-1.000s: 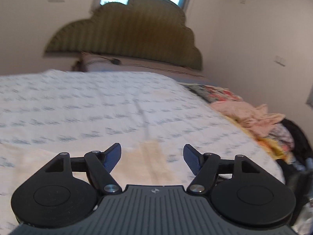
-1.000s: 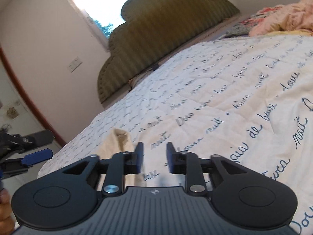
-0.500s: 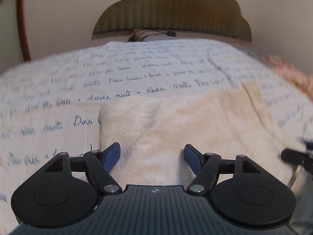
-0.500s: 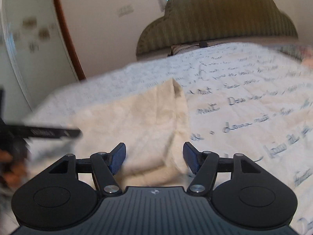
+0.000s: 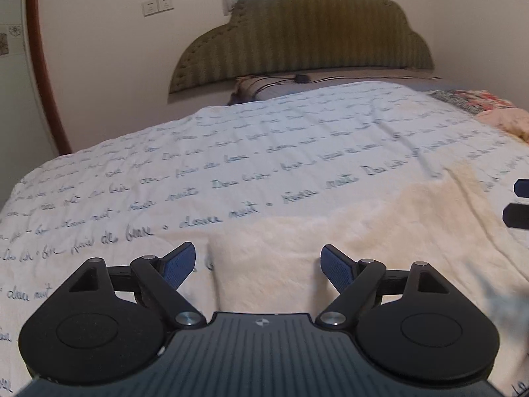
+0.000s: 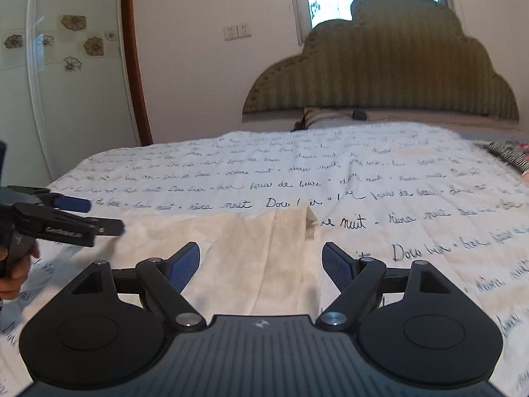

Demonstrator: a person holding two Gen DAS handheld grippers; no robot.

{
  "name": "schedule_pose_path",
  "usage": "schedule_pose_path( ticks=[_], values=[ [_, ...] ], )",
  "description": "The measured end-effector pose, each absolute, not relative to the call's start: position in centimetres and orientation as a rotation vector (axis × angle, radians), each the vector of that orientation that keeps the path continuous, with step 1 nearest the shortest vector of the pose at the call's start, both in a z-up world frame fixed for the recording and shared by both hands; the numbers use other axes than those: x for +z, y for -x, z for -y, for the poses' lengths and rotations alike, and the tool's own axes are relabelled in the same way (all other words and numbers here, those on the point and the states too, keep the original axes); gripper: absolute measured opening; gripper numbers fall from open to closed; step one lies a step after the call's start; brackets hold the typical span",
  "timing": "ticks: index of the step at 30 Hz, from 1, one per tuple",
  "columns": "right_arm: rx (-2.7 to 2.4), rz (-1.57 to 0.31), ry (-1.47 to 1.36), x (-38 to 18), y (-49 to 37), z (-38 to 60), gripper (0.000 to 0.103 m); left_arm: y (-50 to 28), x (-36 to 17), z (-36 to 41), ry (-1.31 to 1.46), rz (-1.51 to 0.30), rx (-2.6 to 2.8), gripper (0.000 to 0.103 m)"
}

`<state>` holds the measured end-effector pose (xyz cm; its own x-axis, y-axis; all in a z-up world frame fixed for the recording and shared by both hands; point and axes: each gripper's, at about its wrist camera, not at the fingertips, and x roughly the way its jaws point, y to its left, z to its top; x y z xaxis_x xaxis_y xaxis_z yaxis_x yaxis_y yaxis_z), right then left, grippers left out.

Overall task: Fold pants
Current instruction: 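Open both grippers and smooth the folded pants flat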

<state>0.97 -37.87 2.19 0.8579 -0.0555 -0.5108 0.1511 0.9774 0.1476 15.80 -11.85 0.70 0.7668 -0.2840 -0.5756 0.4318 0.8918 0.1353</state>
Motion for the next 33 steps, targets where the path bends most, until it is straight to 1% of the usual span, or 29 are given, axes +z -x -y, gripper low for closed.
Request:
schedule_pose_path(
  ticks=[4, 5, 6, 7, 8, 9, 10, 11, 14, 15, 16, 17, 18, 20, 23, 27, 29, 30, 31, 33],
  values=[
    [-0.11, -0.579, -0.29, 0.8, -5.0, 41.7, 0.081, -17.5, 0.4, 11.6, -0.252, -0.599, -0.36, 0.086],
    [-0.084, -0.579, -0.321, 0.6, -5.6, 42.1, 0.074, -17.8, 0.4, 11.6, -0.25, -0.602, -0.357, 0.086],
    [-0.059, -0.577, -0.349, 0.4, -6.0, 42.4, 0.066, -18.1, 0.3, 11.6, -0.246, -0.606, -0.351, 0.086],
    [-0.032, -0.587, -0.372, 0.1, -6.3, 42.5, 0.036, -18.4, 0.2, 11.7, -0.244, -0.612, -0.348, 0.086],
    [-0.027, -0.598, -0.367, -0.1, -6.5, 42.4, 0.02, -18.6, 0.1, 11.8, -0.243, -0.621, -0.347, 0.086],
    [-0.04, -0.604, -0.326, -0.2, -6.5, 42.0, 0.02, -18.8, -0.2, 12.0, -0.247, -0.63, -0.346, 0.086],
    [-0.05, -0.608, -0.287, -0.2, -6.3, 41.6, 0.012, -19.0, -0.4, 12.3, -0.259, -0.636, -0.345, 0.086],
    [-0.07, -0.612, -0.263, -0.2, -6.2, 41.5, 0.011, -19.2, -0.8, 12.6, -0.279, -0.639, -0.341, 0.088],
    [-0.109, -0.638, -0.261, -0.8, -6.3, 41.7, 0.011, -19.9, -1.9, 13.3, -0.319, -0.642, -0.324, 0.091],
    [-0.113, -0.641, -0.264, -0.9, -6.2, 41.6, 0.012, -19.9, -1.8, 13.2, -0.311, -0.646, -0.325, 0.09],
    [-0.124, -0.637, -0.255, -0.7, -6.0, 41.4, 0.016, -19.5, -1.4, 12.8, -0.3, -0.638, -0.328, 0.089],
    [-0.145, -0.628, -0.239, -0.3, -5.5, 41.1, 0.024, -19.0, -1.0, 12.4, -0.295, -0.626, -0.332, 0.09],
    [-0.185, -0.612, -0.216, 0.2, -4.9, 40.7, 0.026, -18.3, -0.6, 12.0, -0.297, -0.611, -0.329, 0.088],
    [-0.226, -0.565, -0.154, 1.5, -2.9, 39.6, 0.027, -16.5, 0.3, 11.1, -0.298, -0.569, -0.34, 0.088],
    [-0.077, -0.545, -0.145, 2.8, 0.0, 37.6, 0.027, -13.4, 1.6, 9.9, -0.257, -0.535, -0.417, 0.089],
    [0.084, -0.63, -0.058, 2.0, 2.4, 34.1, 0.027, -9.6, 1.6, 9.7, -0.246, -0.542, -0.541, 0.089],
    [0.051, -0.708, 0.033, 0.4, 3.0, 33.1, 0.026, -8.2, 0.1, 10.5, -0.317, -0.575, -0.566, 0.089],
    [0.021, -0.715, 0.078, -0.3, 3.4, 33.0, 0.026, -7.8, -1.0, 10.8, -0.356, -0.603, -0.569, 0.089],
    [0.012, -0.709, 0.067, -0.6, 3.8, 33.5, 0.027, -7.6, -1.9, 10.9, -0.371, -0.624, -0.565, 0.089],
    [0.01, -0.696, -0.078, 0.0, 4.1, 34.9, 0.029, -7.4, -2.2, 10.2, -0.331, -0.633, -0.55, 0.089]
  ],
)
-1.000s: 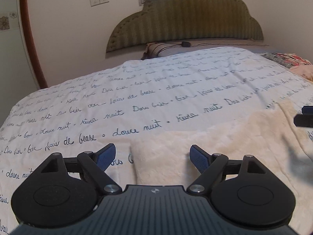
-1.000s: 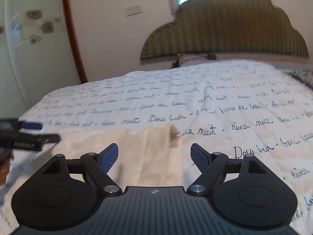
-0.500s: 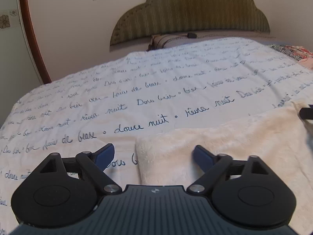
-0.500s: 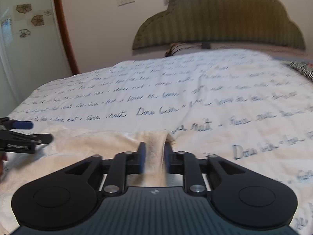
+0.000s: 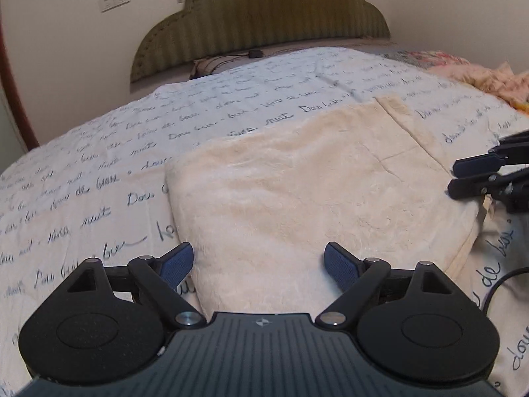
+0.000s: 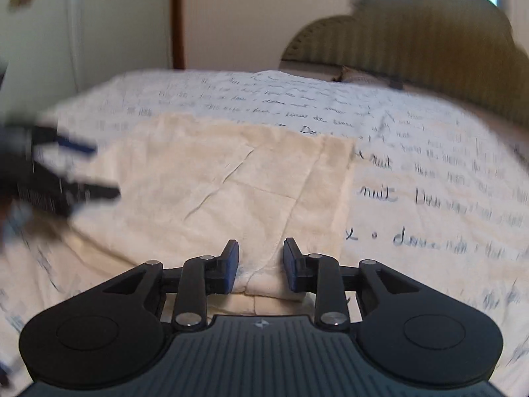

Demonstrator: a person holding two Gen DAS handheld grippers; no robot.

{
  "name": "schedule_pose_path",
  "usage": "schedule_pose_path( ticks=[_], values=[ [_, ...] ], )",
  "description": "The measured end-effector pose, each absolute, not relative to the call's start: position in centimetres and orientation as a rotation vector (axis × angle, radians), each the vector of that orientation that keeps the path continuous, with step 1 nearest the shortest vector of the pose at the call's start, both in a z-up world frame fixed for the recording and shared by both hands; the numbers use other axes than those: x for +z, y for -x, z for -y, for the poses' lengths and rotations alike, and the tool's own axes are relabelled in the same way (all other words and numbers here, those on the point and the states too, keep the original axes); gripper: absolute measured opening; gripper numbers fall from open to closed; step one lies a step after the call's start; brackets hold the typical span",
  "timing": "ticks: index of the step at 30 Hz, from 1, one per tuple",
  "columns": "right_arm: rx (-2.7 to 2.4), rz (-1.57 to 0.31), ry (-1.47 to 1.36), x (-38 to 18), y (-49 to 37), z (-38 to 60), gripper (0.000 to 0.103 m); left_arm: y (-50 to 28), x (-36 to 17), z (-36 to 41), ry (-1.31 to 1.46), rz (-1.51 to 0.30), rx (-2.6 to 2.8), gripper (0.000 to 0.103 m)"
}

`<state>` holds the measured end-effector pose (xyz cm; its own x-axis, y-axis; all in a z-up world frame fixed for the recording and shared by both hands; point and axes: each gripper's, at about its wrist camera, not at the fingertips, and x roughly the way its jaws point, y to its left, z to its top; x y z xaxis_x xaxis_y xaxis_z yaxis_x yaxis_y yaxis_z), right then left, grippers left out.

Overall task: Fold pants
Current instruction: 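Open both grippers and smooth the folded pants flat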

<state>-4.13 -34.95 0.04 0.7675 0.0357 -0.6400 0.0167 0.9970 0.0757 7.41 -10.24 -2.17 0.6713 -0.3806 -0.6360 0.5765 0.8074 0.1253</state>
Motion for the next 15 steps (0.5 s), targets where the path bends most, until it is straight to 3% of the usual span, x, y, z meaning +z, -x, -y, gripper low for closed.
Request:
schedule_pose_path(
  ticks=[1, 3, 4, 13, 15],
  values=[
    [0.007, -0.675, -0.115, 0.6, 4.1, 35.4, 0.03, -7.6, -1.8, 9.9, -0.308, -0.646, -0.553, 0.089],
    [-0.007, -0.631, -0.164, 1.5, 4.0, 36.5, 0.044, -7.8, -0.8, 8.9, -0.24, -0.642, -0.561, 0.09],
    [-0.02, -0.619, -0.185, 1.7, 3.9, 37.1, 0.057, -7.9, -0.3, 8.5, -0.208, -0.633, -0.561, 0.09],
    [-0.068, -0.563, -0.249, 1.6, 2.7, 37.6, 0.06, -10.1, 0.6, 7.9, -0.122, -0.671, -0.412, 0.091],
    [-0.048, -0.573, -0.235, 1.7, 2.1, 36.2, 0.068, -10.1, 0.5, 8.2, -0.112, -0.682, -0.407, 0.091]
  ],
)
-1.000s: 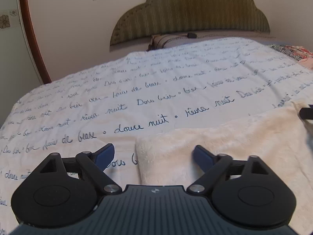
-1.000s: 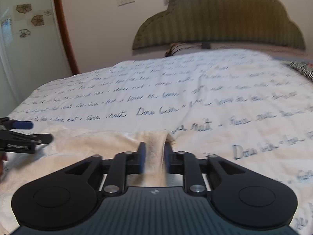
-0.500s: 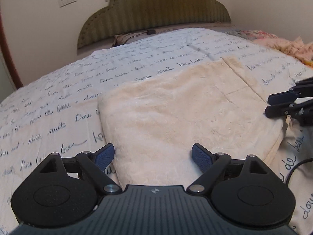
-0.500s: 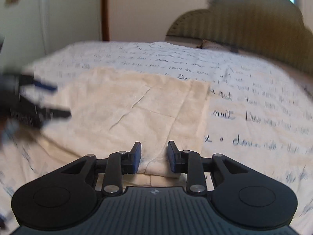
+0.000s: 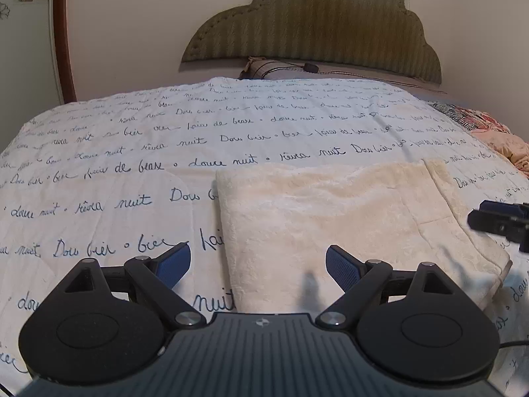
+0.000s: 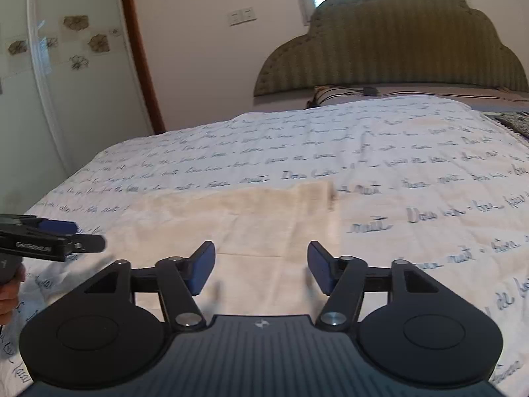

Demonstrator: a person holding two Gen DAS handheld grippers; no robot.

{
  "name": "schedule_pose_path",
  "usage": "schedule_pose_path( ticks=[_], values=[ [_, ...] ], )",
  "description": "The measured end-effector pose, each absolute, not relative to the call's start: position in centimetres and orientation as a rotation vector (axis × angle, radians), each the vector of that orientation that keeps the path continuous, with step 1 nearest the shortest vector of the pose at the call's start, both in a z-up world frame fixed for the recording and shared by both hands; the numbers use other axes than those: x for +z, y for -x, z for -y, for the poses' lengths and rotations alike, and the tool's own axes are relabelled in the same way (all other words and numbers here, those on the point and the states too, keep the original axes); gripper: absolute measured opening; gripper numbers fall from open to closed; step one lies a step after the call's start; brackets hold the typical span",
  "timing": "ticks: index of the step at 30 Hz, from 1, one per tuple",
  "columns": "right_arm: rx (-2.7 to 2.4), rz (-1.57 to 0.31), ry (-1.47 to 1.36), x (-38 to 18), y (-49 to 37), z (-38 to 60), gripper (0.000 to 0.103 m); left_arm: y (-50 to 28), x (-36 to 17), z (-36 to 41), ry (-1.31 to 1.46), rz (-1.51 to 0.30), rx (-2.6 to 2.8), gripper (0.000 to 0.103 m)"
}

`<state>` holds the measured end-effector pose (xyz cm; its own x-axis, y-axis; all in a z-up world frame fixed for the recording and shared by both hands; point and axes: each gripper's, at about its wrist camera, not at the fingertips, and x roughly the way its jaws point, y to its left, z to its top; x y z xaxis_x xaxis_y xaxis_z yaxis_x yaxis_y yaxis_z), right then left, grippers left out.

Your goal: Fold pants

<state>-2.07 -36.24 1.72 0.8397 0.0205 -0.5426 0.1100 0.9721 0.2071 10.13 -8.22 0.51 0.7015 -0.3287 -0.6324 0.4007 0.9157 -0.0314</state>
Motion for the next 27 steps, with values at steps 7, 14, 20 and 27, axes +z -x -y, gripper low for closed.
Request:
schedule_pose_path(
  ticks=[7, 14, 20, 27],
  values=[
    [-0.05, -0.624, -0.204, 1.4, 1.0, 32.5, 0.096, -10.1, -0.3, 9.1, -0.138, -0.699, -0.385, 0.091],
    [-0.073, -0.685, -0.096, -0.7, 1.2, 31.0, 0.1, -10.0, -1.5, 9.4, -0.154, -0.741, -0.379, 0.092],
    [-0.104, -0.617, -0.236, 1.3, 2.7, 36.7, 0.1, -12.2, -2.1, 6.1, 0.059, -0.821, -0.502, 0.093],
    [0.104, -0.66, -0.71, -2.6, 1.2, 46.8, 0.099, -16.4, -4.5, 2.8, 0.417, -0.959, -0.727, 0.095]
  ],
)
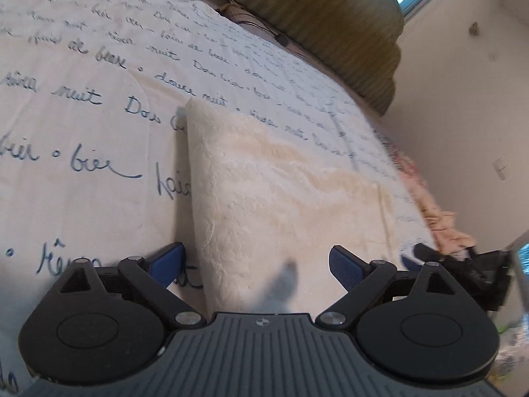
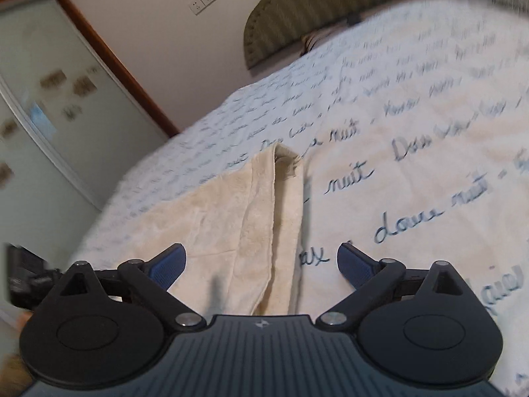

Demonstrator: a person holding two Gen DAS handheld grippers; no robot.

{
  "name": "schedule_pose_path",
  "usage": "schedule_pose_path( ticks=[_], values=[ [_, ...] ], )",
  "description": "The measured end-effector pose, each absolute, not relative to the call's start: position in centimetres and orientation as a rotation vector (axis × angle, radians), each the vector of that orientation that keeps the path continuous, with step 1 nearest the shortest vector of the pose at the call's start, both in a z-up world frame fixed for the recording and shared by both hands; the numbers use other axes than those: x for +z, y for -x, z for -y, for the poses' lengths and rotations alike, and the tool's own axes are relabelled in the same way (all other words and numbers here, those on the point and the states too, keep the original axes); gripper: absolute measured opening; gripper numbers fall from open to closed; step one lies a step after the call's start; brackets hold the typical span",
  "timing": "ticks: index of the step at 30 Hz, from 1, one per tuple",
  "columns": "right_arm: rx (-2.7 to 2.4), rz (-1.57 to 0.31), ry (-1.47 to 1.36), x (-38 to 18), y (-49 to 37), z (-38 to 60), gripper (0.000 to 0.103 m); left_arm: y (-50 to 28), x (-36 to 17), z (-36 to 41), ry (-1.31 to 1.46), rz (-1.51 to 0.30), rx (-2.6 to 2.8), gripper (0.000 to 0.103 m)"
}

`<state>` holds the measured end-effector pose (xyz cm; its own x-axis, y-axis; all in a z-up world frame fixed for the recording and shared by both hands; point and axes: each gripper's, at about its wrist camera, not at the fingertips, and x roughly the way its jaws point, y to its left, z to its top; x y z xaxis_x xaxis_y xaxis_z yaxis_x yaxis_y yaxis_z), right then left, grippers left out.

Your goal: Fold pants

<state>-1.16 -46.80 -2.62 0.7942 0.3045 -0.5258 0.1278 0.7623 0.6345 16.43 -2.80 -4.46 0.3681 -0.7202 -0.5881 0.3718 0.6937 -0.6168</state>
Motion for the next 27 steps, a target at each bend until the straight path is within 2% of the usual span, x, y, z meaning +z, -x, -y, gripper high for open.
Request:
schedule_pose_path(
  ticks=[4, 10, 12, 13, 14, 15, 16, 18, 19, 21, 23, 27],
  values=[
    [0.268, -0.67, -0.83, -4.3, -0.6, 47.8, 0.097, -18.4, -5.2, 2.9, 0.486, -1.004, -0.812, 0.095],
    [0.342, -0.715, -0.84, -4.8, -3.4, 47.0, 0.097, -20.5, -6.2, 3.4, 0.616, -1.033, -0.848, 0.1],
    [0.328, -0.717, -0.832, -4.7, -4.2, 46.6, 0.09, -20.7, -6.1, 4.1, 0.594, -1.022, -0.854, 0.099],
    [0.316, -0.723, -0.826, -4.8, -4.4, 46.5, 0.076, -20.6, -6.0, 4.4, 0.581, -1.013, -0.851, 0.097],
    [0.306, -0.733, -0.822, -4.9, -4.6, 46.3, 0.052, -20.4, -5.9, 4.7, 0.569, -1.002, -0.849, 0.093],
    [0.291, -0.746, -0.822, -5.1, -4.8, 46.1, 0.041, -20.1, -5.8, 4.8, 0.555, -0.99, -0.848, 0.084],
    [0.289, -0.747, -0.822, -5.2, -4.7, 45.8, 0.034, -19.9, -5.6, 5.0, 0.527, -0.981, -0.838, 0.08],
    [0.28, -0.731, -0.816, -5.0, -4.4, 45.3, 0.029, -19.2, -5.4, 5.1, 0.434, -0.964, -0.783, 0.047],
    [0.273, -0.724, -0.817, -4.7, -4.2, 45.1, 0.026, -19.1, -5.4, 5.0, 0.403, -0.954, -0.766, 0.043],
    [0.263, -0.711, -0.792, -3.9, -3.7, 44.8, 0.023, -18.8, -5.3, 4.3, 0.436, -0.935, -0.764, 0.025],
    [0.27, -0.688, -0.766, -2.6, -3.6, 44.1, 0.022, -18.5, -4.8, 3.6, 0.452, -0.904, -0.774, 0.017],
    [0.299, -0.645, -0.71, 0.1, -3.8, 42.8, 0.022, -17.3, -3.1, 3.3, 0.385, -0.826, -0.774, 0.012]
  ],
)
